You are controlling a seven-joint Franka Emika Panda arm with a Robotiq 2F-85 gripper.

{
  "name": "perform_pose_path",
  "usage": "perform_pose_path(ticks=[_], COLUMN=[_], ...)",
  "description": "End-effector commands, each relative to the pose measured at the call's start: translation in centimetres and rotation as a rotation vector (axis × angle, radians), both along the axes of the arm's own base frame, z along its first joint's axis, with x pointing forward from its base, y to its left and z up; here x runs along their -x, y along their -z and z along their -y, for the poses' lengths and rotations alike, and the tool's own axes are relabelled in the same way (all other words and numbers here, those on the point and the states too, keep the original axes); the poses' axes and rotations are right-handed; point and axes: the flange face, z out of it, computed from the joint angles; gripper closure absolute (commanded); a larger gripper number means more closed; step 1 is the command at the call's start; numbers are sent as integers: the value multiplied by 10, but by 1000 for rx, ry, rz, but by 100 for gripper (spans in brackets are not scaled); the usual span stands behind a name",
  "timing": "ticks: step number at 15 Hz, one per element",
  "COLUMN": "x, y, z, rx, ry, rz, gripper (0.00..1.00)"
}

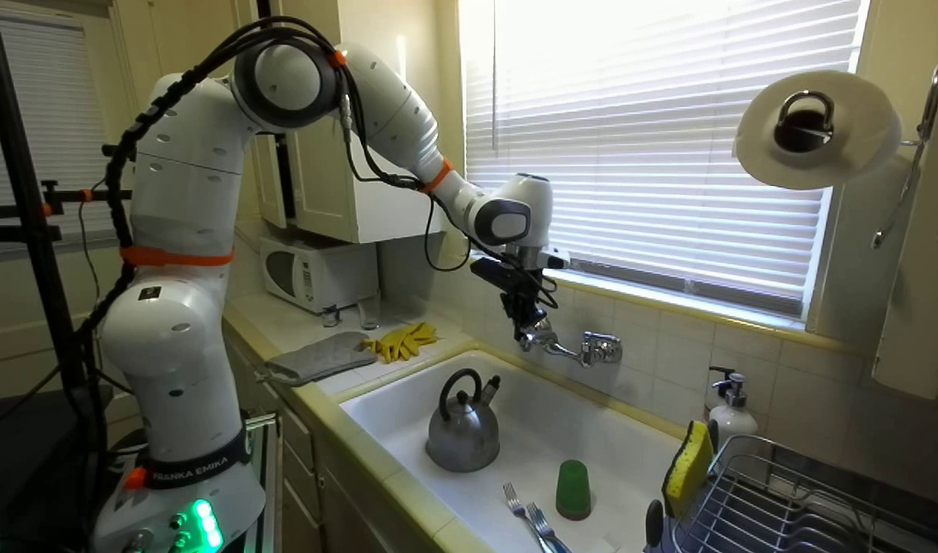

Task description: Turn the tap faucet to the right, then open the tap with the left handle

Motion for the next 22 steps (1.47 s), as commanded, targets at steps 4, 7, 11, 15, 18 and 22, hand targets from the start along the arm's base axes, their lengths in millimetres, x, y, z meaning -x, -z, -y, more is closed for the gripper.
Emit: perform_pose_path(ticks=[4,7,11,15,18,22], x=[-9,-12,-24,-55,-74,-88], y=[16,19,17,4,0,12], z=[57,48,-4,-49,-74,-102], rx=[11,-84,-229,-248,-247,-241], ry=[-73,-47,-58,-134,-209,-294], rz=[85,43,-7,46,86,144], gripper=[100,100,100,100,100,100])
